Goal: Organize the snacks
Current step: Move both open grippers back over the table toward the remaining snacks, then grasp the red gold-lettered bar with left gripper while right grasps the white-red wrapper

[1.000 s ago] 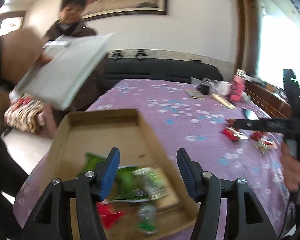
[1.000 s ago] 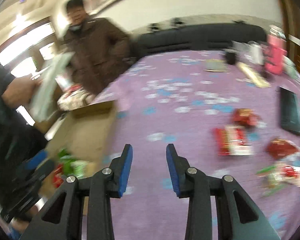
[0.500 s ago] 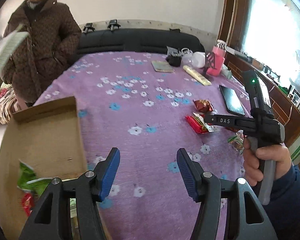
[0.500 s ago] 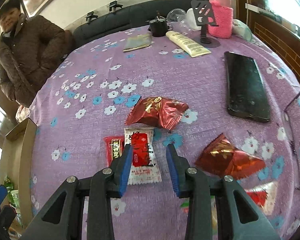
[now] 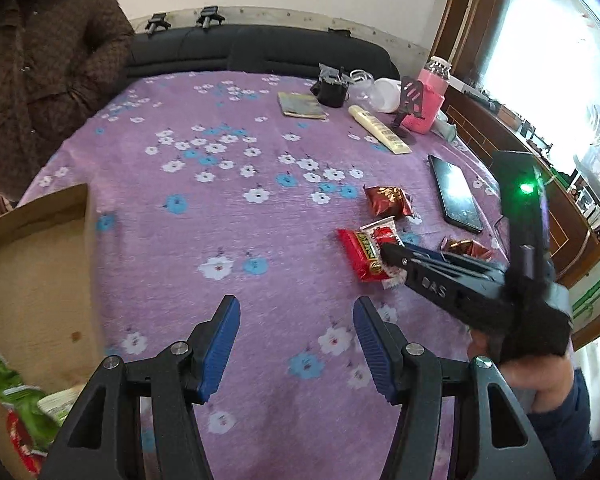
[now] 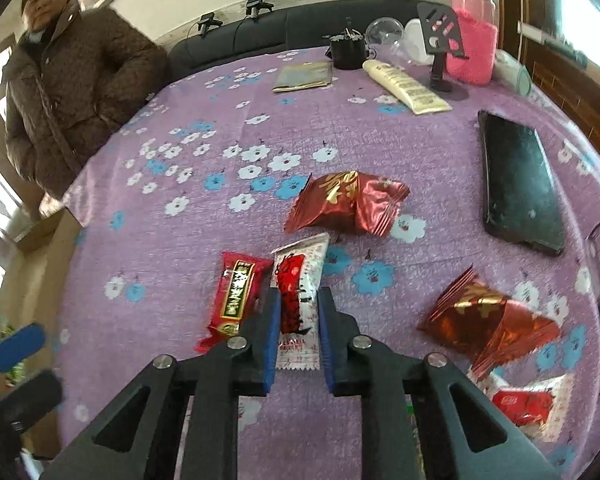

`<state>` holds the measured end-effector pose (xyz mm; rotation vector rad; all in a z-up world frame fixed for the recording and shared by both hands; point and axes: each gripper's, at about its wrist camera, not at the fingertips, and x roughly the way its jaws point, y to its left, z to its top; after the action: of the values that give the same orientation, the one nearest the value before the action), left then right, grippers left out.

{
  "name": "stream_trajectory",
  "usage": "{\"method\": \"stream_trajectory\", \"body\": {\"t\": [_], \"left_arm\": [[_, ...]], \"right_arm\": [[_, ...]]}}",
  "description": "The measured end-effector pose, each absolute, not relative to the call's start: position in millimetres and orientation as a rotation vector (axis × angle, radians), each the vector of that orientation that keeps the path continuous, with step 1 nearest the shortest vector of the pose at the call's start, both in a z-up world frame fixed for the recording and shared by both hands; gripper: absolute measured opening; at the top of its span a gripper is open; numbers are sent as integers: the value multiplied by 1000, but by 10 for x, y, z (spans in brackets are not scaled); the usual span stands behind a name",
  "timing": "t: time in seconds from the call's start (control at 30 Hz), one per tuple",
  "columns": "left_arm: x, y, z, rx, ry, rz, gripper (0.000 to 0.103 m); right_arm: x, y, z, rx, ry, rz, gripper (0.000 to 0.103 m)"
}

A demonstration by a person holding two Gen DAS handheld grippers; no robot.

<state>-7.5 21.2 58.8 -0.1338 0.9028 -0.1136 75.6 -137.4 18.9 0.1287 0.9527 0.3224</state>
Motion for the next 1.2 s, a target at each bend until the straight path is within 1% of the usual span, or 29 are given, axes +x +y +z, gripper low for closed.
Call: {"method": "stream_trajectory", "body": {"t": [0.27,0.3,0.37,0.53,0.57,0.6,0.63,0.67,0.7,0.8,0.83,0.87,0.93,0.97,1.03,1.13,1.2], "left_arm": [[441,-107,369,-155,996,-140,62],[497,-149,346,-156,1004,-138,61],[585,-204,314,-139,1004,-135,61],[784,-305,158,-90,1031,-114,59],[803,-314,118,-69,1034,-97,52],[782,-328,117,-35,1004,-70,42],[769,-336,107,-6,996,-57,38],[752,-336,106,15,984,-49,31],[717,-308,105,19,970,-43,28],[646,-172,108,-2,960,-39,27],[609,-115,112,-16,957,-33,27],[572,-63,113,-29,952,-29,27],[522,9,111,-37,934,-17,27],[511,29,111,-36,926,-12,27],[522,42,109,-48,917,-15,27],[526,55,134,-59,900,-23,26],[517,56,141,-61,894,-27,26]], "right_arm": [[756,-1578,191,211,973,262,9],[757,-1607,185,226,977,254,9],[772,-1689,179,259,986,237,8],[776,-1738,164,289,997,236,7],[777,-1738,161,288,998,243,7],[771,-1732,161,284,999,247,7],[766,-1723,167,276,996,246,7],[760,-1718,176,271,993,247,7],[755,-1725,184,274,988,250,7],[749,-1715,202,273,974,255,7],[746,-1703,211,267,966,258,10],[742,-1685,220,261,959,264,18],[733,-1650,236,253,941,267,28],[731,-1627,244,242,928,263,31],[746,-1549,237,194,907,244,34],[818,-1433,142,132,922,214,34],[802,-1347,145,48,894,182,31]]}}
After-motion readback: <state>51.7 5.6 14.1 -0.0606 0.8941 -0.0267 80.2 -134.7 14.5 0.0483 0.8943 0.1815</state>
